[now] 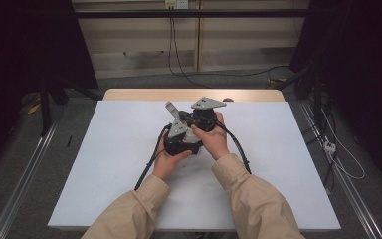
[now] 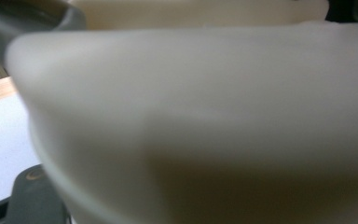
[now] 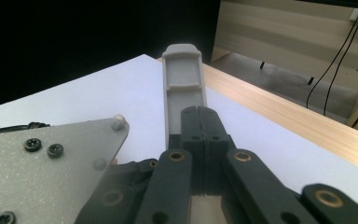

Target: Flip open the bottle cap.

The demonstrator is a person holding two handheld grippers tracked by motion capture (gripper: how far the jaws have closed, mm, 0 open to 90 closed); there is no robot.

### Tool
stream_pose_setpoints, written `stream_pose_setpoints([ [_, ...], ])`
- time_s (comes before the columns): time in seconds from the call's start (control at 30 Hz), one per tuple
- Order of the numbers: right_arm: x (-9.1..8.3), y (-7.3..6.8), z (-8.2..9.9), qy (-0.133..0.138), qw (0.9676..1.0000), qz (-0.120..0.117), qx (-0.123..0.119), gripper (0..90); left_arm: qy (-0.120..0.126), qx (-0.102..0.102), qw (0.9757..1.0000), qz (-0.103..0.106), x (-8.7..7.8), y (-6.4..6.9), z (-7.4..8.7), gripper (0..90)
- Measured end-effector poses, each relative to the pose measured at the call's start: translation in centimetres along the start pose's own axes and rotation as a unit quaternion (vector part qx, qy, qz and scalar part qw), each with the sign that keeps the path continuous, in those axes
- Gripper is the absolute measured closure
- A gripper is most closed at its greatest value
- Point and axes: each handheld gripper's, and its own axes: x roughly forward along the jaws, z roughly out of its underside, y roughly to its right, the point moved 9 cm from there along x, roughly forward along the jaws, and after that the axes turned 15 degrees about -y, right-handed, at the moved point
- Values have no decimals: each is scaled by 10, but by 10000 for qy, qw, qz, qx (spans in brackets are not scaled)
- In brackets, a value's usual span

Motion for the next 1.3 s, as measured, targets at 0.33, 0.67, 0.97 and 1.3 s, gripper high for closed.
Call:
stream_pose_setpoints([
  [0.33,1,-1,1,-91,9999,-52,10,900,-2,5,10000,-73,0,-1,0,187],
  [0.67,1,-1,1,-150,9998,-119,41,900,-6,12,10000,-83,0,0,0,187],
  [0.97,1,-1,1,-228,9997,-127,1,900,-3,23,10000,-91,0,0,0,187],
  [1.3,1,-1,1,-179,9998,-90,-11,900,8,28,10000,-17,0,1,0,184],
])
